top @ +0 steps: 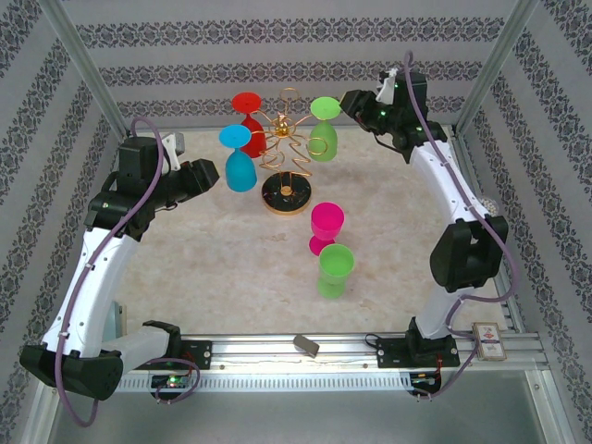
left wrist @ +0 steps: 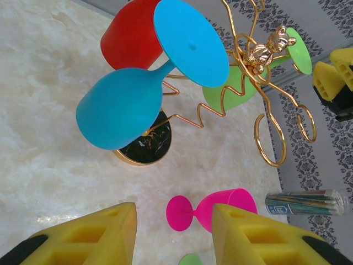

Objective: Take the wine glass off the wine glass rack

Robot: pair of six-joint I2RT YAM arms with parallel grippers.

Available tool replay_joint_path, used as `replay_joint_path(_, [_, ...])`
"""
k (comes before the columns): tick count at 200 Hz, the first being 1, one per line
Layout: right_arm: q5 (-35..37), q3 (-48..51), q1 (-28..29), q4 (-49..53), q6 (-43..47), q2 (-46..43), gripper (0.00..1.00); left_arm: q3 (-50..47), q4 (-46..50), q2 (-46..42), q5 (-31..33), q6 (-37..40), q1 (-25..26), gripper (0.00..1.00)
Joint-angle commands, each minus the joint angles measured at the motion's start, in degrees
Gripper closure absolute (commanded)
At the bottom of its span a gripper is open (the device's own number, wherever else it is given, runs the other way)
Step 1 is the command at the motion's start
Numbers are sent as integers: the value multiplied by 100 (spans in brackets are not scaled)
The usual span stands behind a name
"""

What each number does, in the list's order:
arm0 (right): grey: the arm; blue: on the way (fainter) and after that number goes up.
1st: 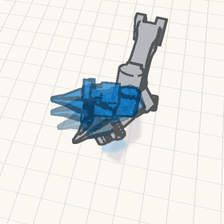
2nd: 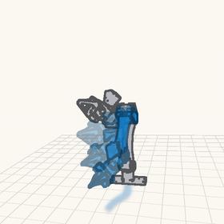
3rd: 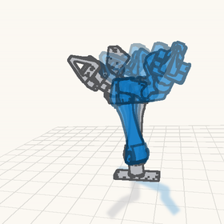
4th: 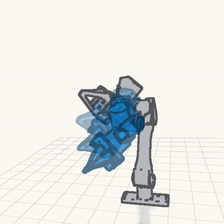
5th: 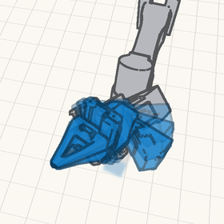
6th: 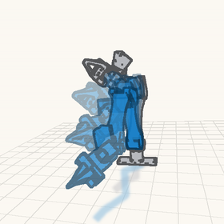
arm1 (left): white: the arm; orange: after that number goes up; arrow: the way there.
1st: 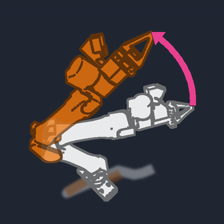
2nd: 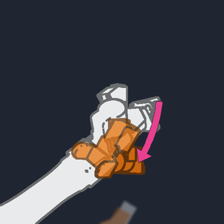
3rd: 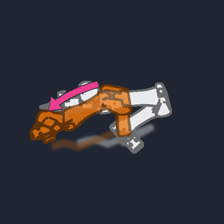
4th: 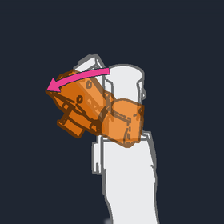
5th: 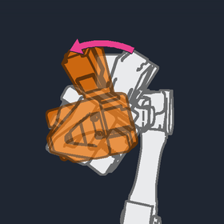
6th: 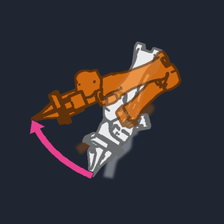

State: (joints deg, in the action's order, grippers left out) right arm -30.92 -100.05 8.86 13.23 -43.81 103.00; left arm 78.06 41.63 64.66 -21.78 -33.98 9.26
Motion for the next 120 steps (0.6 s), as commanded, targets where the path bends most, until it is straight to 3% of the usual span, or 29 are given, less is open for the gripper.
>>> replay_joint_path(1, [-112, -237, 112, -142, -6, 141, 60, 4, -12, -14, 83, 94, -64, 59])
replay_joint_path(50, [-98, -317, 161, -123, -15, 322, 58, -6, -50, 7, 83, 75, -73, 59])
replay_joint_path(120, [-99, -406, 180, -136, -51, 409, 69, -98, -94, -37, 101, 31, -82, 59])
